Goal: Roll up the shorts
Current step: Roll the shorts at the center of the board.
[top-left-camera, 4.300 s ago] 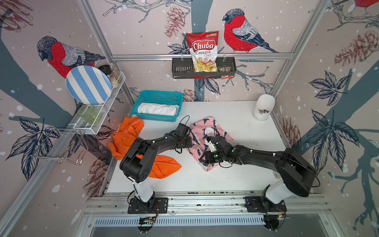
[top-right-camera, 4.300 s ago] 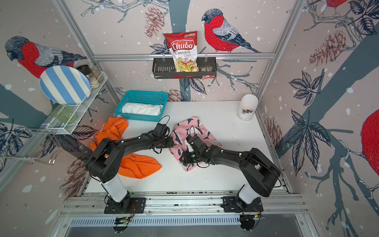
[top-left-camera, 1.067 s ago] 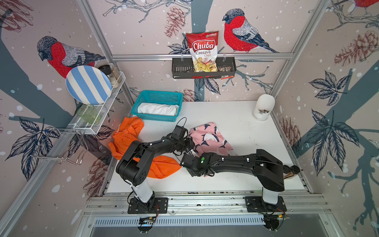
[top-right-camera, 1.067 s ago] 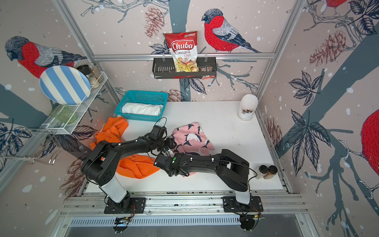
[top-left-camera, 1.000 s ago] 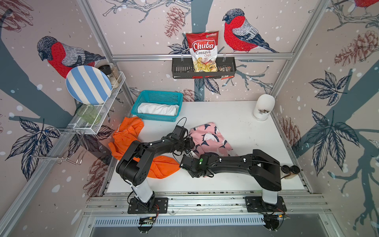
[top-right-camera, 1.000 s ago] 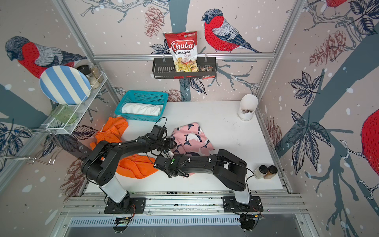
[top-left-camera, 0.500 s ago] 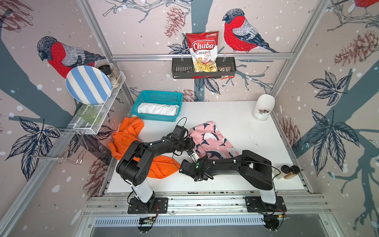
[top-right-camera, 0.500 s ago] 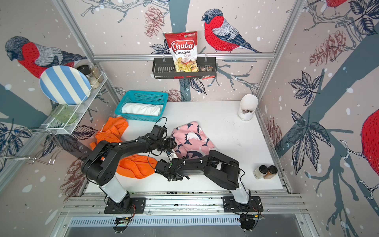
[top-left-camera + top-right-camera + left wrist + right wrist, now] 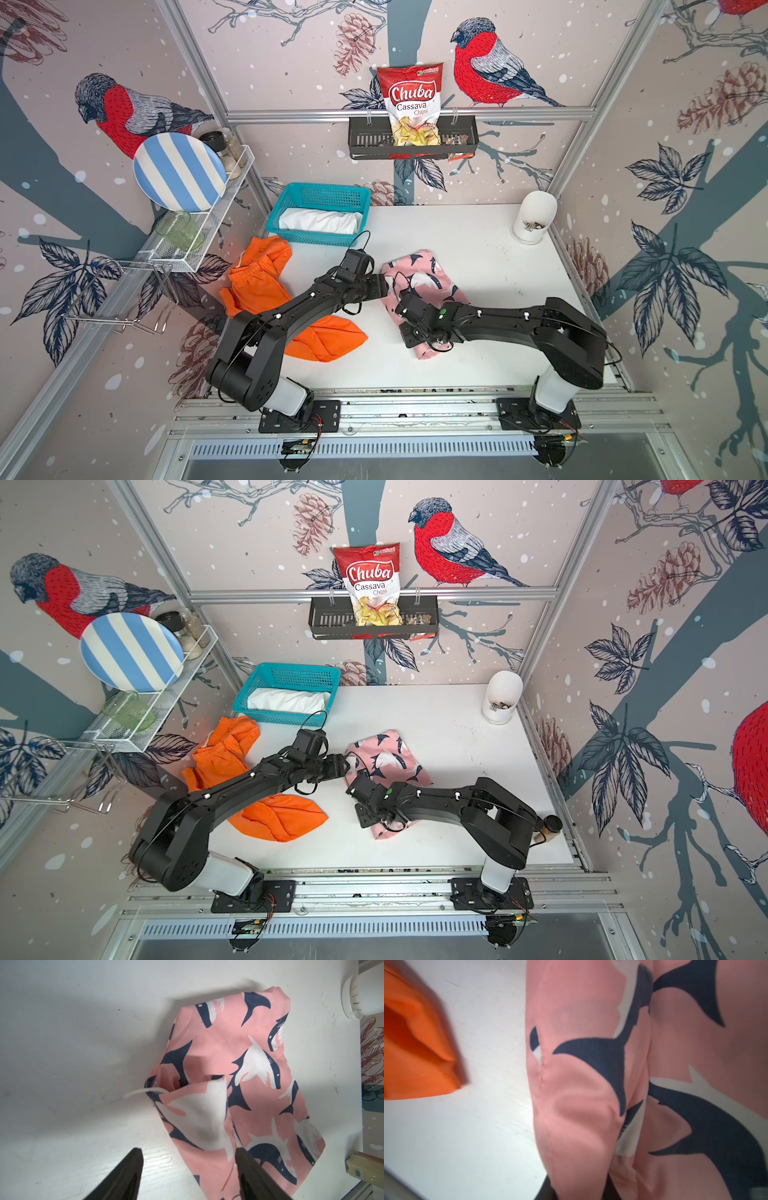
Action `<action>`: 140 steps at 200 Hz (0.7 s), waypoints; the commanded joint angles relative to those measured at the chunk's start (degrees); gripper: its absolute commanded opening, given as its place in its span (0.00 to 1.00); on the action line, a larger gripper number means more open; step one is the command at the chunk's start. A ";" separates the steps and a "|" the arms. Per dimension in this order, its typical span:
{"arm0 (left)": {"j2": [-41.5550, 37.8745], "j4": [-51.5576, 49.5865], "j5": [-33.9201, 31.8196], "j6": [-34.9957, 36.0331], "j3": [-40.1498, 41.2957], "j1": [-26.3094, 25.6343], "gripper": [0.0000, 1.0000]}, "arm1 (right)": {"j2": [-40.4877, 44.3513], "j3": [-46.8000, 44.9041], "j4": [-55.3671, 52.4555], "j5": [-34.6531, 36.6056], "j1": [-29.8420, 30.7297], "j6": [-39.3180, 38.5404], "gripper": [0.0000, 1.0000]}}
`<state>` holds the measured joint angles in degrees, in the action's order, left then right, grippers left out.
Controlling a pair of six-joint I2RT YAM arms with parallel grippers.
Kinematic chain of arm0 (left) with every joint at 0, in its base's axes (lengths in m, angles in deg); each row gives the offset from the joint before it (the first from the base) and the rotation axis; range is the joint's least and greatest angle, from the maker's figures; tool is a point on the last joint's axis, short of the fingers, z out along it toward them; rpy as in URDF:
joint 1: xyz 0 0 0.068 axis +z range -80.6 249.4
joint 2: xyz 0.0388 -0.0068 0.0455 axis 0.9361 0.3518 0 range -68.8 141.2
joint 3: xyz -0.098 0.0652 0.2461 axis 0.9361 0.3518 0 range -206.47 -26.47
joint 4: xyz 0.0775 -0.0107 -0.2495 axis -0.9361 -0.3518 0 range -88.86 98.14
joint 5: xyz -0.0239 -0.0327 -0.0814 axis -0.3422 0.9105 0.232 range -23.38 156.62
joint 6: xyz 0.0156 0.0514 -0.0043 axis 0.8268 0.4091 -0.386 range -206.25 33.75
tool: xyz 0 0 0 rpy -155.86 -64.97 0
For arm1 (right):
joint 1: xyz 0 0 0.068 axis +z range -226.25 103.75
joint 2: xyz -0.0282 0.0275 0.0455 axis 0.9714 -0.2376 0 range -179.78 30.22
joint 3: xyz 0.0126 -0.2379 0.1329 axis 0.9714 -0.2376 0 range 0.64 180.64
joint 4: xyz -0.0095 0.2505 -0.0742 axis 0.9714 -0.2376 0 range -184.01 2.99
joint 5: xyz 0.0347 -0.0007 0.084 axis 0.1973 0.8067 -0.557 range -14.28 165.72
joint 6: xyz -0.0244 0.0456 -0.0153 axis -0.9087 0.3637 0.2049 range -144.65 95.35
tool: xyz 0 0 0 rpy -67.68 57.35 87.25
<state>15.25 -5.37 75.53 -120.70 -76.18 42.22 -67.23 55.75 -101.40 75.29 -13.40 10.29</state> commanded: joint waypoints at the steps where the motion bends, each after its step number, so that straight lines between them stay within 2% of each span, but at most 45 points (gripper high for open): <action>1: -2.57 -3.76 -1.20 0.07 0.99 0.25 0.74 | 2.17 -4.38 16.80 -21.53 -2.84 5.52 0.18; 31: -2.64 -3.15 0.32 -0.73 0.94 -0.64 0.74 | 4.03 -12.89 34.01 -33.75 -7.53 14.61 0.16; 64: 2.35 -3.81 -1.25 0.01 -1.79 -1.54 0.70 | 2.48 -20.55 45.62 -38.50 -12.46 20.51 0.16; 86: 5.99 -3.86 -3.68 0.91 -2.29 -1.47 0.68 | 0.98 -22.24 45.18 -37.89 -14.92 19.72 0.20; 105: 9.41 -3.04 -4.08 1.72 -2.61 -1.36 0.68 | 1.84 -22.43 39.57 -33.85 -15.98 16.66 0.26; 140: 13.52 -1.01 -3.22 1.70 -2.62 -1.33 0.67 | 6.25 -19.69 23.98 -22.66 -15.27 9.04 0.45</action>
<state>26.97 -7.25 72.66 -120.22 -78.46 40.76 -63.71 34.42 -66.23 43.40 -29.25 25.37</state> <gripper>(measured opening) 0.671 0.385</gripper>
